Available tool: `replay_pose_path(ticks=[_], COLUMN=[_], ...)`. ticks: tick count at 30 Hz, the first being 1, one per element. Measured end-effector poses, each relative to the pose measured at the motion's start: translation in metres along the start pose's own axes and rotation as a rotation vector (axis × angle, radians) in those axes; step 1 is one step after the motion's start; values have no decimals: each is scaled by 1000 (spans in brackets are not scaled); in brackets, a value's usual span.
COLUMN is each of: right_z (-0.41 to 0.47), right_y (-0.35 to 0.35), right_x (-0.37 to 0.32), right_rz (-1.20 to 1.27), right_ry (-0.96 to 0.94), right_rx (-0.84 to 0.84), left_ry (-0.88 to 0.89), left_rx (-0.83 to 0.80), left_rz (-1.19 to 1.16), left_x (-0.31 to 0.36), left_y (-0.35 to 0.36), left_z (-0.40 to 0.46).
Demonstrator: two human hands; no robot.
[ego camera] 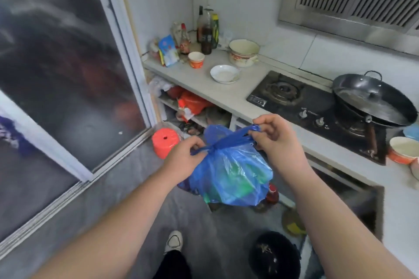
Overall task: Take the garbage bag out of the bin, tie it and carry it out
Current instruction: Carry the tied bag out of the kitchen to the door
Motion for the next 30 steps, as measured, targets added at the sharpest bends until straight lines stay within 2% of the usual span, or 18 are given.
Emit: replay_pose_path(ticks=[6,12,21,30], right_z=[-20,-55,-113,-134], right_y=[84,174,302,385], right_x=[-12,-19,-38,-30], right_rz=[93,121,124,144], right_ry=[-14,-23,-87,-72], right_rx=[-227,-375,-462,-507], left_ry=[-136,-239,-303,-331], left_rx=[168,315,437,509], left_rz=[0,26,48,30], left_x=[-38,-76,-130,-187], left_y=[-69,-134,-233,-293], left_z=[-77,-159,-254,-295])
Point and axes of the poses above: each hand's wrist, its own z-axis towards the middle knuckle, its own y-axis out of the palm, x = y × z, the point moved 5 cm from there along z, towards the middle knuckle, and after that the axes turned 8 degrees about z, right-handed, at the moved point
